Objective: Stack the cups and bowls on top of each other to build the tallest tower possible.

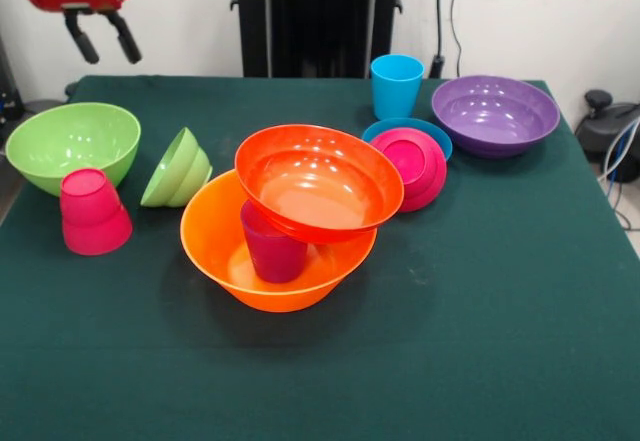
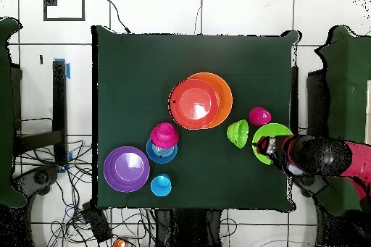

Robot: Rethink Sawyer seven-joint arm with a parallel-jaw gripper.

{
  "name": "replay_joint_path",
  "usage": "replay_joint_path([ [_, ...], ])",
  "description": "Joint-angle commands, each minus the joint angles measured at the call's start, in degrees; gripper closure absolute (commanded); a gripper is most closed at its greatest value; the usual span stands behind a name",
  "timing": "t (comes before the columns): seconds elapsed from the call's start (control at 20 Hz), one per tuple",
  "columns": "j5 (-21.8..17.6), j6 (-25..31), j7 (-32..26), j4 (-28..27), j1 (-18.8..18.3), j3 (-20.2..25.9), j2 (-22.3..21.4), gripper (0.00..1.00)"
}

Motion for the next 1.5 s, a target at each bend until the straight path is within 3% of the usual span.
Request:
replay_joint_path([
  [0.05,-5.2,-11.4,4.2,15.2,3.4,-5.0,-2.2,0.00],
  [0.3,-10.3,-18.5,6.6,15.6,5.9,-10.4,1.5,0.00],
  [0.45,-16.5,-25.3,8.7,12.5,8.4,-15.9,7.2,0.00],
  [0.65,-20.3,-31.3,9.2,10.1,10.7,-20.7,10.7,0.00],
  [1.05,-29.0,-35.1,8.6,3.0,17.7,-30.6,9.5,0.00],
  [1.15,-29.9,-33.9,7.3,2.2,19.0,-32.2,8.8,0.00],
  [1.5,-32.1,-37.5,8.5,0.1,22.4,-36.5,10.2,0.00],
])
